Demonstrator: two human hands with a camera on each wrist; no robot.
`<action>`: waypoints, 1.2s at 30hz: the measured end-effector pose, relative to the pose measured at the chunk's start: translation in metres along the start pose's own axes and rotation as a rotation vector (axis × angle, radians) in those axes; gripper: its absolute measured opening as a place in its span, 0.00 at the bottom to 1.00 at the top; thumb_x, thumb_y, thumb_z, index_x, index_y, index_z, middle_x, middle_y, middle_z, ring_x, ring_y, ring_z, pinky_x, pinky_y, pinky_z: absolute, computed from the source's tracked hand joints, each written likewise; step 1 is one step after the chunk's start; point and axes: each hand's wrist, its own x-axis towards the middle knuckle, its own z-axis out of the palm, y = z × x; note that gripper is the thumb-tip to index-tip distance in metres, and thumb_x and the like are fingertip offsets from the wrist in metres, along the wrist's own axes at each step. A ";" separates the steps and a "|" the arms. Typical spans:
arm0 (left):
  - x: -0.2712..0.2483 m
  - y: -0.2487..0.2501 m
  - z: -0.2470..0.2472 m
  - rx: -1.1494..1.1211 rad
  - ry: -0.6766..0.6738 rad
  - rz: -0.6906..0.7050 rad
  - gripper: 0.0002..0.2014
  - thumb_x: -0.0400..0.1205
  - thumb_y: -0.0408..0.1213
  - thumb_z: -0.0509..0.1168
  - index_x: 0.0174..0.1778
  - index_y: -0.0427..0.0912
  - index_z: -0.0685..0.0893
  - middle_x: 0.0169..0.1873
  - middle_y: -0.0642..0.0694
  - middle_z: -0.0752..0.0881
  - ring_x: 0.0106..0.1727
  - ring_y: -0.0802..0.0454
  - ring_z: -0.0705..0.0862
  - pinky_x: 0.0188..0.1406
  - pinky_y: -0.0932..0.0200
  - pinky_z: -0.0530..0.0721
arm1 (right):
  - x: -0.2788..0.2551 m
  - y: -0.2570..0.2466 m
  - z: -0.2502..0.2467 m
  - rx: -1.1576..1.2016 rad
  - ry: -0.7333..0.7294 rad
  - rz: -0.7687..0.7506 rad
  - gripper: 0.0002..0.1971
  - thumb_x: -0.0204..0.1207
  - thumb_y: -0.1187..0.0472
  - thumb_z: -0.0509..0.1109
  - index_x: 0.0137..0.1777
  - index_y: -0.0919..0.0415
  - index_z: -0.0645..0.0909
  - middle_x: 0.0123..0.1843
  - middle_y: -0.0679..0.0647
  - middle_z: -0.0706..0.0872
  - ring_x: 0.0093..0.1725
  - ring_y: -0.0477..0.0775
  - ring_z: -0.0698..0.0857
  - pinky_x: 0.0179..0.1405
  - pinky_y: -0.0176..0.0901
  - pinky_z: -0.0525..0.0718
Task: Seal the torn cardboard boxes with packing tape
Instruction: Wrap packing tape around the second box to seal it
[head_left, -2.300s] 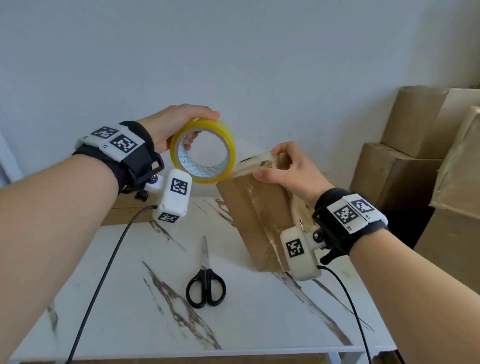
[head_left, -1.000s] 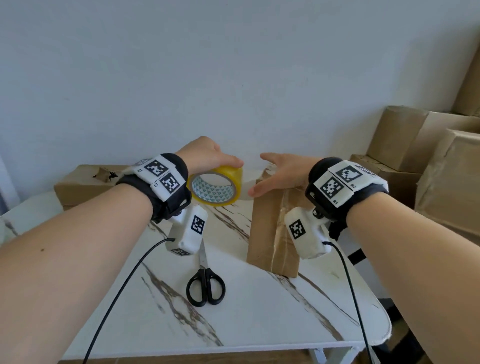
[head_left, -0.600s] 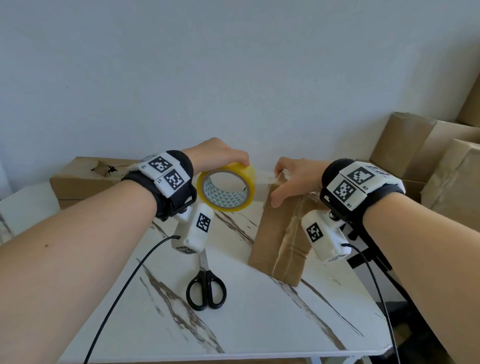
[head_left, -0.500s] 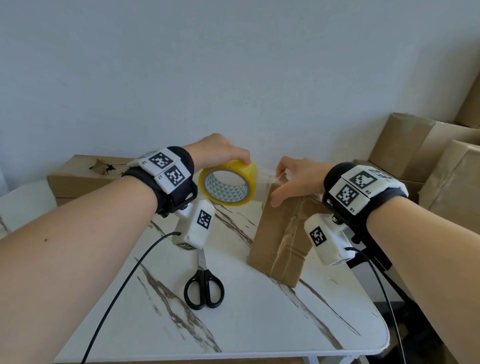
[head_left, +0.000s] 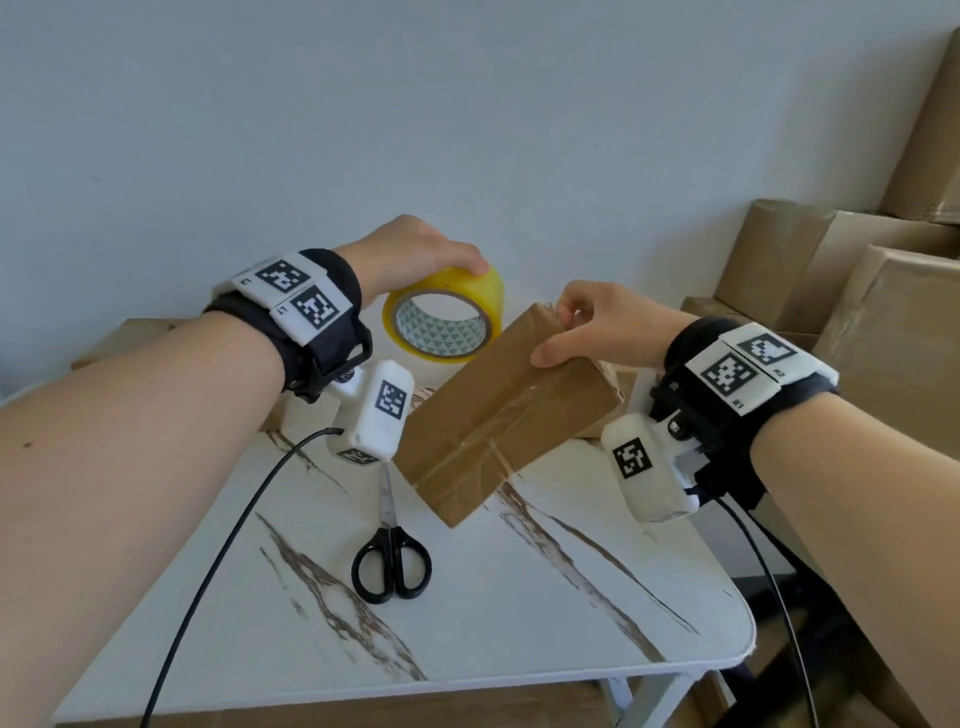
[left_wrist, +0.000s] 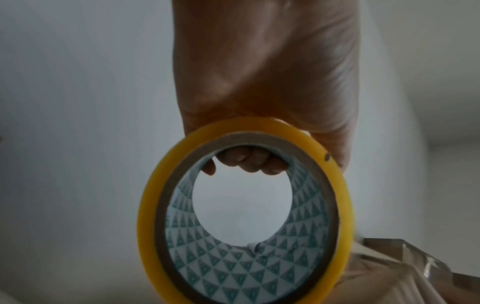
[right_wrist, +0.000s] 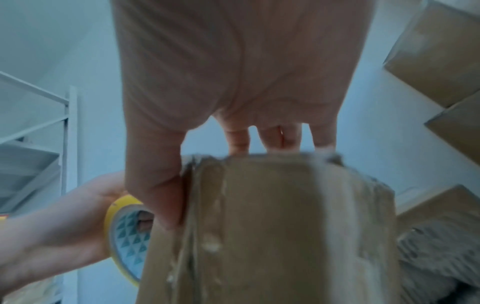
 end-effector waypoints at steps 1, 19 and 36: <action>0.000 0.004 0.002 0.013 -0.015 0.009 0.24 0.59 0.57 0.71 0.42 0.44 0.82 0.39 0.43 0.82 0.40 0.48 0.79 0.41 0.54 0.73 | -0.003 0.002 -0.003 -0.016 -0.004 -0.002 0.18 0.64 0.51 0.80 0.42 0.52 0.72 0.45 0.50 0.80 0.46 0.53 0.79 0.44 0.45 0.76; -0.010 0.049 0.057 0.225 -0.198 0.160 0.21 0.72 0.50 0.73 0.24 0.46 0.69 0.23 0.48 0.70 0.27 0.52 0.70 0.24 0.62 0.65 | -0.019 0.022 -0.009 -0.104 -0.227 -0.064 0.50 0.50 0.40 0.83 0.74 0.47 0.67 0.72 0.44 0.75 0.70 0.49 0.75 0.74 0.51 0.72; -0.005 0.011 0.057 0.599 -0.224 0.043 0.28 0.72 0.57 0.72 0.20 0.44 0.65 0.19 0.48 0.64 0.21 0.49 0.63 0.26 0.57 0.59 | -0.029 0.098 0.063 -0.144 -0.224 0.180 0.59 0.56 0.47 0.84 0.82 0.45 0.48 0.75 0.57 0.69 0.72 0.60 0.70 0.73 0.60 0.71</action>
